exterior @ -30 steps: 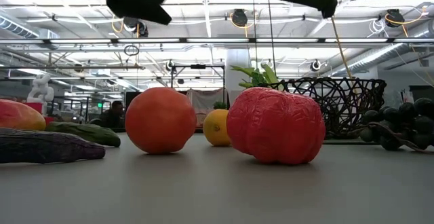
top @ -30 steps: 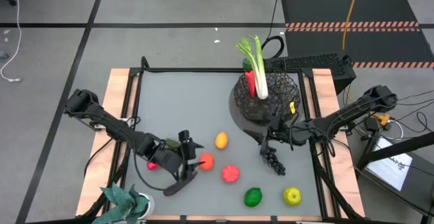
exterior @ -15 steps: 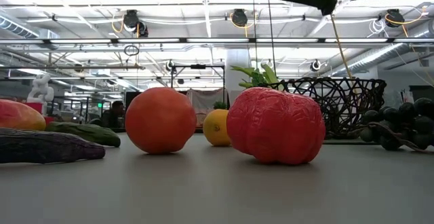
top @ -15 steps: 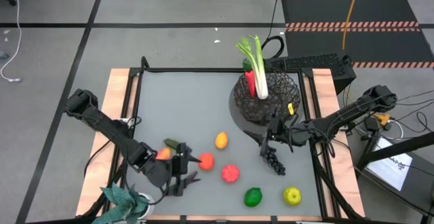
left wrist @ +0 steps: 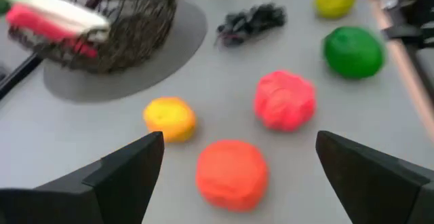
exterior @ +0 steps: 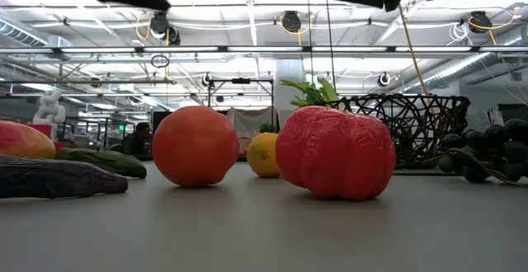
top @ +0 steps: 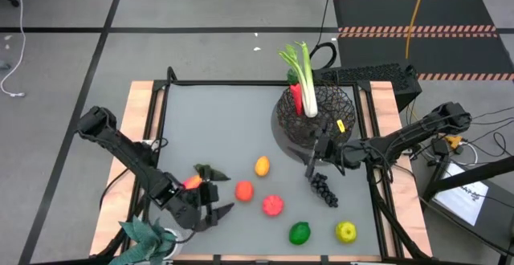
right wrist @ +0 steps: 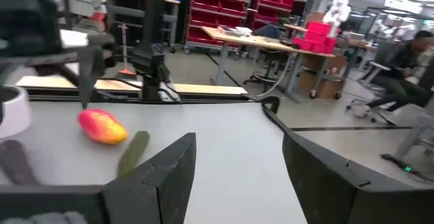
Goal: Build produce basket
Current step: Put the orange into the black wire basket, then put the lemon into the black wire basket
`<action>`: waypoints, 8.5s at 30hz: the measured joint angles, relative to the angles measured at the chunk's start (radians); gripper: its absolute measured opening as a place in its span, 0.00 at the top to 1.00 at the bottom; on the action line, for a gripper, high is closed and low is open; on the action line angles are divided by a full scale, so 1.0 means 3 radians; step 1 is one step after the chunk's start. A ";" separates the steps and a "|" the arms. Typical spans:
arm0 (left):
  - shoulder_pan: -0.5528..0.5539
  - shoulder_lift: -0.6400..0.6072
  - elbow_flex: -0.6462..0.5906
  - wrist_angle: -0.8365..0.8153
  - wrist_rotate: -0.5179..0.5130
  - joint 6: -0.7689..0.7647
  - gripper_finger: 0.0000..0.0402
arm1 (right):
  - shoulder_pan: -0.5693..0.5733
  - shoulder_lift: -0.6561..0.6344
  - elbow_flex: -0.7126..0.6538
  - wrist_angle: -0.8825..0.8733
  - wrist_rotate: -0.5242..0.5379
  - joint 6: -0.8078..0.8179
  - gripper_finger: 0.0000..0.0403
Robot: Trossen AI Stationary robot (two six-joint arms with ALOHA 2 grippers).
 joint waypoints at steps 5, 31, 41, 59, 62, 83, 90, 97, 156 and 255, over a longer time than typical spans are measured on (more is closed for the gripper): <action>0.0193 0.0259 0.0000 -0.0034 0.0069 -0.0115 0.01 | -0.0128 -0.0001 -0.0001 -0.0027 -0.0008 -0.0050 0.47; 0.0579 0.1090 -0.0001 0.0673 0.0677 0.0311 0.01 | -0.0076 -0.0001 -0.0001 -0.0015 -0.0100 0.0097 0.47; 0.0638 0.0863 0.0000 0.0748 0.0971 0.0758 0.01 | -0.0073 -0.0001 -0.0001 -0.0078 -0.0187 0.0201 0.47; 0.0978 0.0892 0.0000 0.0882 0.1566 0.1235 0.01 | 0.0061 -0.0001 -0.0001 -0.0165 -0.0188 0.0334 0.47; 0.1002 0.0920 0.0000 0.0908 0.1583 0.1233 0.01 | 0.0061 -0.0001 0.0000 -0.0167 -0.0187 0.0371 0.47; 0.1065 0.1186 -0.0001 0.1107 0.1729 0.1238 0.27 | 0.0061 -0.0001 -0.0001 -0.0197 -0.0188 0.0369 0.47; 0.1041 0.0717 -0.0001 0.0744 0.1704 0.1257 0.28 | 0.0061 0.0000 0.0000 -0.0190 -0.0185 0.0294 0.47; 0.1041 -0.0086 0.0001 0.0394 0.1636 0.1285 0.27 | 0.0075 0.0000 -0.0001 -0.0050 -0.0241 0.0026 0.47; 0.0689 -0.0680 0.0001 0.0606 0.1211 0.1044 0.03 | 0.0107 0.1948 0.1752 -0.0261 -0.1382 -0.1151 0.25; 0.1177 0.0732 -0.0001 0.1266 0.1022 0.1260 0.06 | -0.0093 -0.0547 -0.0127 -0.0161 -0.0094 0.0352 0.16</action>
